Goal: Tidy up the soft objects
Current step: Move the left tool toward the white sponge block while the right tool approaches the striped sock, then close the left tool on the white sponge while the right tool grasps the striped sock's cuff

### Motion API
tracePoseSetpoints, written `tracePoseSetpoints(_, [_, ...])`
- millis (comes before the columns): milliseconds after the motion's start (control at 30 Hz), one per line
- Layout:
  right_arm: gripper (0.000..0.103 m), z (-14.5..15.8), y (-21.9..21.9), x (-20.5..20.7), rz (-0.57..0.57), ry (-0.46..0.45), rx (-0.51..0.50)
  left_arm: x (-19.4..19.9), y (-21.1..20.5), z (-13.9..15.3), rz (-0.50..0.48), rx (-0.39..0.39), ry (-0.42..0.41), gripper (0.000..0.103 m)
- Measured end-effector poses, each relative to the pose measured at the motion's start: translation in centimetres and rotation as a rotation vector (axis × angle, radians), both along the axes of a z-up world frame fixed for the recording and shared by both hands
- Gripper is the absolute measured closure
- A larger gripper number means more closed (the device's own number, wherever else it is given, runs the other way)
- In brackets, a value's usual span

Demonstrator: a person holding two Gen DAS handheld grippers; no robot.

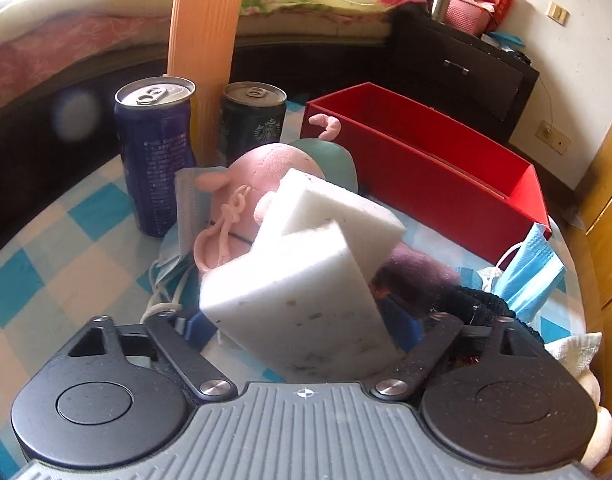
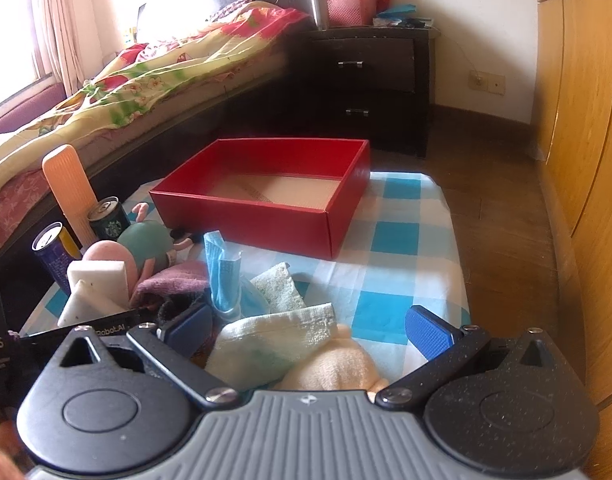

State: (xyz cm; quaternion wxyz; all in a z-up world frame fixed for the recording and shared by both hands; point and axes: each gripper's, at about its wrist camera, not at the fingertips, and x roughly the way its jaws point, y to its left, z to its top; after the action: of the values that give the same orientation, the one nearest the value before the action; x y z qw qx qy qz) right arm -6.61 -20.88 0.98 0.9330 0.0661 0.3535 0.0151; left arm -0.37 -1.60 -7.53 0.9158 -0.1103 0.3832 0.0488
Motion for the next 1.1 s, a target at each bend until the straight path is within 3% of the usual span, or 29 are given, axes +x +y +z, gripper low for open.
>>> tracePoseSetpoints(333, [0.019,0.1,1.6,0.5,0.037,0.000,-0.010,-2.0,1.8,1.6,-0.096,-0.034,0.023,0.027])
tracePoseSetpoints(467, [0.019,-0.7,1.7,0.9,0.029,0.036,-0.028,-1.4,3.0,2.1,-0.126,-0.114,0.060,0.025])
tracePoseSetpoints(600, [0.019,-1.1,2.1,1.0,0.039,0.047,-0.028,-1.0,3.0,1.4,-0.132,-0.003,0.108,0.026])
tracePoseSetpoints(733, [0.019,-1.0,2.5,1.0,0.052,0.042,-0.031,-1.0,4.5,0.1,-0.114,-0.119,0.179,0.024])
tracePoseSetpoints(867, [0.019,-0.9,2.8,1.0,0.063,0.043,-0.029,-1.1,4.8,0.4,-0.113,-0.020,0.192,0.020])
tracePoseSetpoints(967, [0.019,-0.8,2.7,1.0,0.063,0.040,-0.025,-0.8,4.8,0.5,-0.217,-0.037,0.228,0.013])
tracePoseSetpoints(1000, [0.019,-0.8,2.8,1.0,0.063,0.040,-0.025,-1.0,4.6,0.6,-0.206,0.005,0.214,0.032])
tracePoseSetpoints(1033, [0.019,-0.8,2.8,1.0,0.067,0.041,-0.025,-1.3,4.3,0.6,-0.198,0.056,0.200,0.027])
tracePoseSetpoints(1100, [0.019,-0.8,3.1,1.0,0.077,0.042,-0.027,-1.7,4.3,1.1,-0.228,0.047,0.192,0.030])
